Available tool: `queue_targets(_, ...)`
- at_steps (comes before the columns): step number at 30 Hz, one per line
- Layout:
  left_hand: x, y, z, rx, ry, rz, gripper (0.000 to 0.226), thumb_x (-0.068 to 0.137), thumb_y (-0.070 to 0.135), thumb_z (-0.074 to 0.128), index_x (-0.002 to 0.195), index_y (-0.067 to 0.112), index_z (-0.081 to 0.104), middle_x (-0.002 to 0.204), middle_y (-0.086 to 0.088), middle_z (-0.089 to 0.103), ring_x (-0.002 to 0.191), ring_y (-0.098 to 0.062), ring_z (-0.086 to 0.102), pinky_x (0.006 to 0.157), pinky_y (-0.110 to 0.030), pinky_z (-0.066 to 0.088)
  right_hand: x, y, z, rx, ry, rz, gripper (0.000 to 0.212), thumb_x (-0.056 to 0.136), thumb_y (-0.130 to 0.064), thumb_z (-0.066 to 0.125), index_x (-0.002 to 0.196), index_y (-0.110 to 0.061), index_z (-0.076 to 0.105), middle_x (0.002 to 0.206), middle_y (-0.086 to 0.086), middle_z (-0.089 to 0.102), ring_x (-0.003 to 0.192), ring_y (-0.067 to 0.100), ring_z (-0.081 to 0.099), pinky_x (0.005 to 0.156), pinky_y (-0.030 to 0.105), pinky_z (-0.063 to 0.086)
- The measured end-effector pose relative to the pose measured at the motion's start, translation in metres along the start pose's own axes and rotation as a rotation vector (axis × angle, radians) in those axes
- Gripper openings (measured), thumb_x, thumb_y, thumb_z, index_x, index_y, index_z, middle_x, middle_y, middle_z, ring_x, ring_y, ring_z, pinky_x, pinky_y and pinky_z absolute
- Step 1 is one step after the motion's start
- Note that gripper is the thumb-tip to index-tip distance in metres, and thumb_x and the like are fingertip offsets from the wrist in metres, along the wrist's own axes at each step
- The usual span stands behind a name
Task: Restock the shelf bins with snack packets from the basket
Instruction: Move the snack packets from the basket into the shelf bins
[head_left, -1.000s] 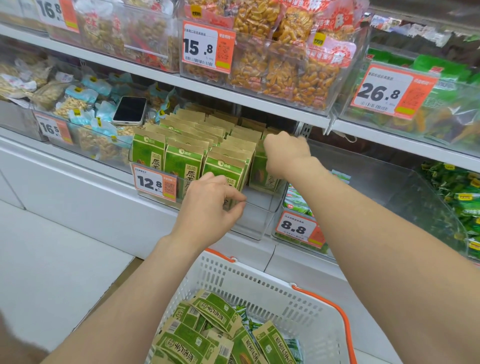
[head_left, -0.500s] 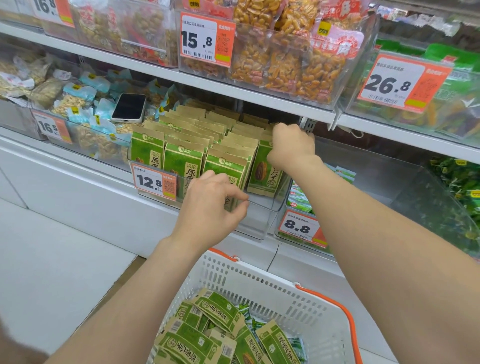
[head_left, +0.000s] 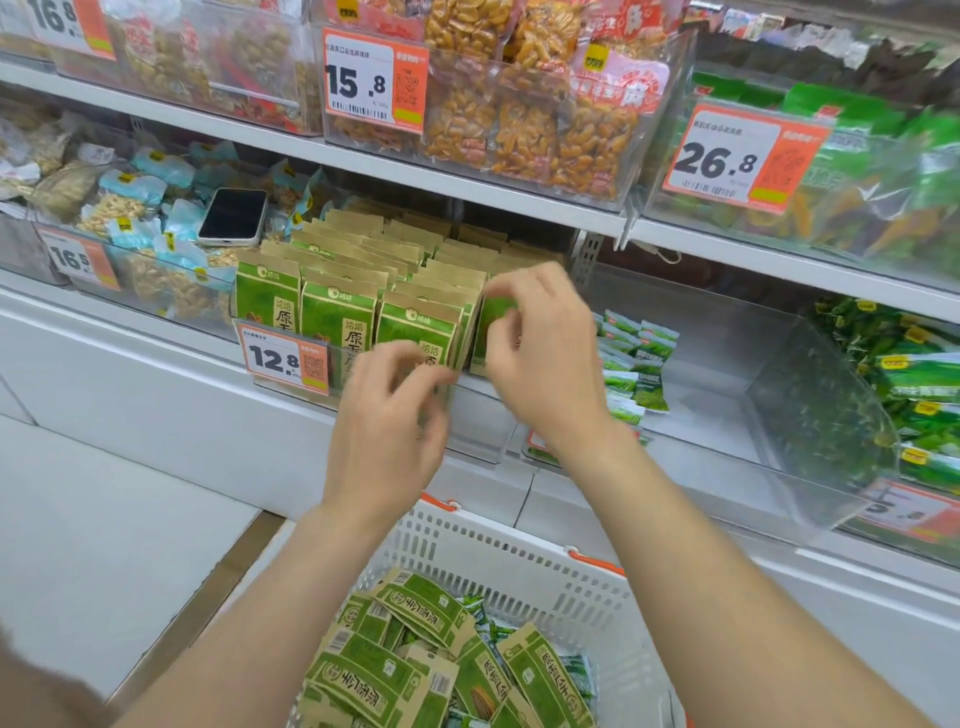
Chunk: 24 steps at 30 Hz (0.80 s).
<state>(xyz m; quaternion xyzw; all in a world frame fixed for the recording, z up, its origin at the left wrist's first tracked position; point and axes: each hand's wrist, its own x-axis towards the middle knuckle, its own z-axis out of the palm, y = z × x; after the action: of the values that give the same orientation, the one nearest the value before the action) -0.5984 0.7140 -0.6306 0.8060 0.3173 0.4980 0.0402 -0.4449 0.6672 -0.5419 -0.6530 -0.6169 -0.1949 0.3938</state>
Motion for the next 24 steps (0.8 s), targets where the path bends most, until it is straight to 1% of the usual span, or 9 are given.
queue_targets(2, -0.025, -0.001, 0.004, 0.063, 0.086, -0.022, 0.017, 0.084, -0.001, 0.071, 0.098, 0.007, 0.066, 0.105, -0.011, 0.051, 0.094, -0.031, 0.048, 0.076, -0.043, 0.045, -0.037, -0.009, -0.001, 0.158, 0.010, -0.170, 0.020, 0.084, -0.005, 0.051, 0.090, -0.011, 0.069, 0.089, 0.003, 0.061, 0.074, 0.023, 0.058, 0.061, 0.037, 0.048)
queue_targets(5, -0.073, -0.029, 0.023, 0.042, -0.266, -0.120, 0.019, 0.086, 0.006, 0.068, 0.097, 0.017, 0.056, 0.097, 0.003, 0.048, 0.083, -0.026, 0.051, 0.063, -0.044, 0.047, -0.090, -0.012, 0.015, 0.125, -0.189, -0.169, 0.016, 0.079, -0.016, 0.049, 0.075, -0.015, 0.064, 0.071, 0.000, 0.060, 0.061, 0.028, 0.057, 0.050, 0.040, 0.047)
queue_targets(8, -0.118, -0.055, 0.032, 0.133, -0.673, -0.155, 0.015, 0.084, 0.018, 0.062, 0.096, 0.025, 0.058, 0.094, 0.007, 0.054, 0.082, -0.027, 0.061, 0.062, -0.043, 0.051, -0.131, -0.002, 0.033, 0.058, -0.567, -0.071, 0.022, 0.078, -0.025, 0.045, 0.081, -0.021, 0.067, 0.077, 0.000, 0.069, 0.074, 0.031, 0.065, 0.059, 0.038, 0.051)
queue_targets(13, -0.162, -0.059, 0.040, 0.265, -1.164, -0.172, 0.009, 0.091, 0.023, 0.058, 0.097, 0.028, 0.061, 0.102, 0.003, 0.064, 0.092, -0.023, 0.064, 0.080, -0.040, 0.056, -0.201, 0.024, 0.060, -0.041, -1.153, 0.168, 0.022, 0.088, -0.021, 0.053, 0.101, -0.026, 0.070, 0.101, 0.004, 0.071, 0.094, 0.028, 0.066, 0.079, 0.040, 0.058)
queue_targets(16, -0.180, -0.063, 0.044, 0.429, -1.401, -0.153, 0.012, 0.095, 0.029, 0.059, 0.106, 0.028, 0.064, 0.108, 0.000, 0.067, 0.096, -0.024, 0.067, 0.083, -0.042, 0.059, -0.238, 0.033, 0.070, -0.104, -1.446, 0.237, 0.012, 0.092, -0.014, 0.056, 0.090, -0.011, 0.068, 0.092, 0.007, 0.067, 0.083, 0.026, 0.065, 0.077, 0.043, 0.060)
queue_targets(18, -0.192, -0.067, 0.047, 0.543, -1.473, -0.131, 0.025, 0.096, 0.023, 0.061, 0.120, 0.025, 0.062, 0.118, -0.002, 0.067, 0.104, -0.027, 0.067, 0.088, -0.044, 0.059, -0.253, 0.034, 0.072, -0.160, -1.588, 0.234, 0.023, 0.092, -0.004, 0.056, 0.070, -0.010, 0.051, 0.073, 0.006, 0.052, 0.062, 0.023, 0.051, 0.059, 0.037, 0.049)
queue_targets(20, -0.207, -0.070, 0.053, 0.600, -1.539, -0.082, 0.057, 0.092, 0.016, 0.068, 0.145, 0.022, 0.048, 0.144, -0.007, 0.055, 0.128, -0.031, 0.058, 0.101, -0.047, 0.054, -0.261, 0.032, 0.072, -0.194, -1.651, 0.228, 0.034, 0.091, -0.001, 0.059, 0.066, -0.015, 0.041, 0.070, 0.005, 0.046, 0.056, 0.021, 0.044, 0.053, 0.032, 0.041)
queue_targets(22, -0.218, -0.070, 0.060, 0.632, -1.603, 0.013, 0.086, 0.087, 0.013, 0.076, 0.159, 0.021, 0.030, 0.164, -0.009, 0.032, 0.148, -0.036, 0.036, 0.116, -0.052, 0.041, -0.265, 0.033, 0.076, -0.208, -1.651, 0.222, 0.033, 0.092, -0.002, 0.058, 0.067, -0.014, 0.043, 0.071, 0.005, 0.049, 0.055, 0.021, 0.045, 0.052, 0.031, 0.042)
queue_targets(24, -0.226, -0.072, 0.067, 0.656, -1.629, 0.077, 0.093, 0.086, 0.015, 0.080, 0.161, 0.021, 0.025, 0.167, -0.009, 0.027, 0.152, -0.038, 0.028, 0.121, -0.055, 0.035, -0.263, 0.034, 0.079, -0.189, -1.610, 0.235, 0.026, 0.094, -0.003, 0.054, 0.071, -0.012, 0.047, 0.073, 0.005, 0.049, 0.057, 0.022, 0.045, 0.054, 0.032, 0.042)
